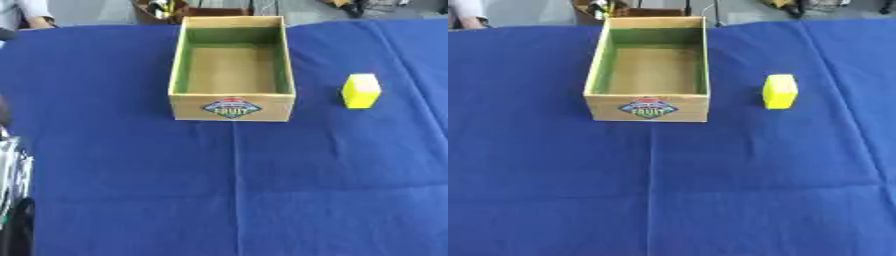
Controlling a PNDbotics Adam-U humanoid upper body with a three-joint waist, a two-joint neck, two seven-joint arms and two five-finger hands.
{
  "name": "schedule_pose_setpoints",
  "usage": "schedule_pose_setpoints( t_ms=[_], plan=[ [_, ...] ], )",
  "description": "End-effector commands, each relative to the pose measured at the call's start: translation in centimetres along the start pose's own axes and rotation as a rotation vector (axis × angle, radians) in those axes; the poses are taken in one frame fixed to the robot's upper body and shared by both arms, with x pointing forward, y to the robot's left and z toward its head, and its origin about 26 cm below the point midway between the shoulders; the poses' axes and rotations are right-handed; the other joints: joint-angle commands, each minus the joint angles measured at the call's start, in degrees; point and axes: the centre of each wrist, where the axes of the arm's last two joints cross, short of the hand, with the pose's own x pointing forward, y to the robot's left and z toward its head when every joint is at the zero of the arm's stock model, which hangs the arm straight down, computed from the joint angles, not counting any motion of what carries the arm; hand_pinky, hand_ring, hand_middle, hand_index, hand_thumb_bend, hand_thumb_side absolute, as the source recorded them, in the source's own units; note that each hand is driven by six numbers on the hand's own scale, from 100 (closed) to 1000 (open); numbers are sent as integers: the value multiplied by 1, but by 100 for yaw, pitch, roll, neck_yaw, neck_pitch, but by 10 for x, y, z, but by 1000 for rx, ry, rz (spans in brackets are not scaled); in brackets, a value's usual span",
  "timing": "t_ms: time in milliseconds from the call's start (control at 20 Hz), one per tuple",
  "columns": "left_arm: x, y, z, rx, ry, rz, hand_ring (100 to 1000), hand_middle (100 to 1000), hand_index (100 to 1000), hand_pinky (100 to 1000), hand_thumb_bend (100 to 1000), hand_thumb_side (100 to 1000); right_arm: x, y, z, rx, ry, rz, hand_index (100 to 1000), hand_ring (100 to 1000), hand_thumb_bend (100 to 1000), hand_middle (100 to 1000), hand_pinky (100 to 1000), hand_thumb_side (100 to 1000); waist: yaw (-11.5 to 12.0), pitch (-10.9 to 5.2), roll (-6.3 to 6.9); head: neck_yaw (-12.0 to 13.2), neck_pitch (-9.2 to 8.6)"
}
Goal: Pick up objects on the table and place them in the box.
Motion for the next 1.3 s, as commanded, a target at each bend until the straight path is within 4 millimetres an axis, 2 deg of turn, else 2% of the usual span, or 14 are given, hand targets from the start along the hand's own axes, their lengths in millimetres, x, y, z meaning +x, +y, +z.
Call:
schedule_pose_setpoints(
  t_ms=[50,100,150,300,500,950,1300],
  plan=[
    [6,0,-3,-18,-21,0,623,573,696,419,175,1000,15,-18,-28,135,-66,166,817,782,514,654,749,1000,11,-96,-13,-50,52],
    [6,0,-3,-20,-19,1,623,572,696,419,175,1000,18,-20,-33,177,-75,204,816,786,490,655,754,1000,16,-93,-11,-64,51],
    [5,0,-3,-21,-18,1,624,573,696,419,174,1000,20,-21,-37,223,-84,241,819,790,541,669,758,1000,23,-91,-11,-81,49],
    [5,-1,-2,-26,-14,3,624,572,695,418,172,1000,27,-24,-49,356,-109,336,839,809,585,712,778,1000,52,-88,-15,-131,38],
    [5,-2,-1,-39,-6,9,624,572,695,418,171,1000,31,-27,-63,495,-131,432,835,812,615,721,783,1000,100,-95,-17,-216,32],
    [5,-5,0,-54,3,22,625,572,694,416,165,1000,6,-31,-83,756,-101,553,915,858,712,806,832,1000,245,-69,-21,-392,-88],
    [5,-7,1,-64,6,31,627,572,694,416,164,1000,-11,-28,-94,873,-71,532,939,866,730,819,838,973,283,-48,-22,-449,-86]
  ],
)
